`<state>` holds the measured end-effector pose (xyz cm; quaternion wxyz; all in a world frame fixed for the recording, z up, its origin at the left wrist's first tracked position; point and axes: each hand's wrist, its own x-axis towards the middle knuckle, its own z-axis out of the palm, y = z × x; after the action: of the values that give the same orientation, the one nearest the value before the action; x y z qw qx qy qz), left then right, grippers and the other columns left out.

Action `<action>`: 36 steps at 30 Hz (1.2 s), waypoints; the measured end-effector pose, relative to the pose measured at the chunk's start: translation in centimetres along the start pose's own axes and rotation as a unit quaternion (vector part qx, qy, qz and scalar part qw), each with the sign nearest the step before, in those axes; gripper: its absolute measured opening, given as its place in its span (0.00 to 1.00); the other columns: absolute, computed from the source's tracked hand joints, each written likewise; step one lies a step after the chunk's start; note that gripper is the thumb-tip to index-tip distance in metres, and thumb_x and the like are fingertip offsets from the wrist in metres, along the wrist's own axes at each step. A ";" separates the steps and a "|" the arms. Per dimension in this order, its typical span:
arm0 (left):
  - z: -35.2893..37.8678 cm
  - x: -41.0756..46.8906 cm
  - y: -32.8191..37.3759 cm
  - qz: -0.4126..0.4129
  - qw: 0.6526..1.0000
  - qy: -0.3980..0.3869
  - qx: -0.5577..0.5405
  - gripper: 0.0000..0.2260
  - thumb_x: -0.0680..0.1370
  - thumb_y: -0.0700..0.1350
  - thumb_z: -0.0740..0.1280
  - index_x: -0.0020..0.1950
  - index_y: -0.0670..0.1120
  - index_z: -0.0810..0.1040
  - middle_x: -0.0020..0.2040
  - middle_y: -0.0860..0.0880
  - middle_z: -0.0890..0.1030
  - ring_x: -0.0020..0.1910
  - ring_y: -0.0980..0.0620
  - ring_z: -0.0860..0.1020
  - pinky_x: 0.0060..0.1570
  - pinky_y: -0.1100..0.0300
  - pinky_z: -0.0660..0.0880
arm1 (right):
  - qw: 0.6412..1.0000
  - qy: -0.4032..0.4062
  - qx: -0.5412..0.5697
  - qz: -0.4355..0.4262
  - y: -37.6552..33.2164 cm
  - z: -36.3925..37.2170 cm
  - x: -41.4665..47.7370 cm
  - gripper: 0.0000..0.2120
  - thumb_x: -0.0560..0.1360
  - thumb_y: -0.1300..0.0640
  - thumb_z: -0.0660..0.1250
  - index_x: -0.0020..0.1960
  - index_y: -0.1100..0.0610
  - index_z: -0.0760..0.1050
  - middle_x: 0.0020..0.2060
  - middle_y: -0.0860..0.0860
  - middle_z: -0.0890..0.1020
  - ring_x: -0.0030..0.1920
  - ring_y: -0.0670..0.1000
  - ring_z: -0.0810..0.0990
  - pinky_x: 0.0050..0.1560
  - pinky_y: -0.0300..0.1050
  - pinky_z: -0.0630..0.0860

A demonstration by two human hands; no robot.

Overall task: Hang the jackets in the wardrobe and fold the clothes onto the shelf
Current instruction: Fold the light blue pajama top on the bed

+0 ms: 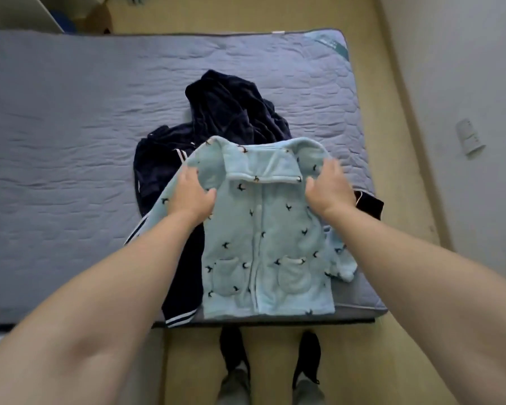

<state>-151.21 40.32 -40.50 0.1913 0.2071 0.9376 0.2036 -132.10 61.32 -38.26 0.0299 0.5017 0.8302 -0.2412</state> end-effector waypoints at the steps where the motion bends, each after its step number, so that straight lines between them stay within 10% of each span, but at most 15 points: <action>1: 1.4 -1.3 -1.1 -0.014 0.998 -0.053 0.020 0.25 0.78 0.50 0.68 0.71 0.42 0.68 0.72 0.43 0.70 0.68 0.41 0.71 0.58 0.54 0.69 | 0.999 -0.042 -0.012 0.012 0.6 1.4 -1.0 0.18 0.79 0.52 0.60 0.66 0.60 0.69 0.68 0.58 0.71 0.65 0.62 0.74 0.59 0.53 0.72; 4: 3.9 -5.3 -4.4 -0.070 0.967 -0.221 0.107 0.22 0.80 0.49 0.66 0.70 0.41 0.68 0.68 0.40 0.74 0.65 0.40 0.74 0.58 0.52 0.71 | 0.983 -0.169 -0.053 0.052 2.6 4.3 -4.0 0.05 0.78 0.58 0.60 0.48 0.59 0.72 0.48 0.57 0.79 0.46 0.59 0.78 0.40 0.45 0.71; 7: 5.3 -8.6 -6.9 -0.090 0.922 -0.331 0.177 0.14 0.81 0.49 0.63 0.61 0.42 0.71 0.64 0.41 0.76 0.57 0.42 0.75 0.50 0.55 0.71 | 0.945 -0.293 -0.134 0.050 4.3 5.4 -6.4 0.14 0.80 0.58 0.59 0.35 0.58 0.65 0.33 0.53 0.71 0.32 0.52 0.66 0.29 0.44 0.61; 12: 7.3 -11.2 -6.7 -0.056 0.885 -0.410 0.214 0.16 0.82 0.48 0.60 0.65 0.40 0.75 0.64 0.41 0.77 0.58 0.43 0.76 0.53 0.56 0.71 | 0.924 -0.339 -0.151 0.090 6.9 6.3 -9.1 0.13 0.80 0.59 0.57 0.36 0.57 0.65 0.34 0.52 0.71 0.33 0.51 0.69 0.31 0.43 0.65; 19: 10.2 -12.1 -1.0 -0.037 0.875 -0.431 0.218 0.18 0.84 0.48 0.59 0.66 0.37 0.76 0.64 0.40 0.78 0.65 0.42 0.75 0.59 0.53 0.72 | 0.914 -0.360 -0.157 0.101 10.7 4.8 -9.8 0.09 0.80 0.58 0.56 0.45 0.59 0.72 0.46 0.54 0.76 0.44 0.54 0.73 0.43 0.44 0.69; 23: 13.3 -11.5 4.3 -0.012 0.891 -0.416 0.180 0.11 0.82 0.45 0.59 0.52 0.40 0.77 0.47 0.41 0.77 0.47 0.44 0.77 0.43 0.55 0.72 | 0.923 -0.341 -0.144 0.105 14.1 3.3 -7.0 0.10 0.79 0.59 0.57 0.41 0.60 0.69 0.39 0.54 0.74 0.35 0.53 0.70 0.30 0.45 0.62; 36: 38.0 -9.0 18.8 -0.181 0.923 -0.339 0.011 0.12 0.80 0.46 0.64 0.60 0.46 0.80 0.61 0.46 0.81 0.59 0.46 0.78 0.53 0.59 0.73 | 0.901 -0.407 -0.024 0.150 34.3 7.3 11.8 0.12 0.81 0.65 0.55 0.40 0.65 0.70 0.38 0.56 0.72 0.51 0.57 0.76 0.43 0.45 0.68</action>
<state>-121.00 63.25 -61.41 0.5286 0.0929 0.8406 0.0734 -110.27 80.84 -60.79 0.4131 0.4775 0.6659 -0.3974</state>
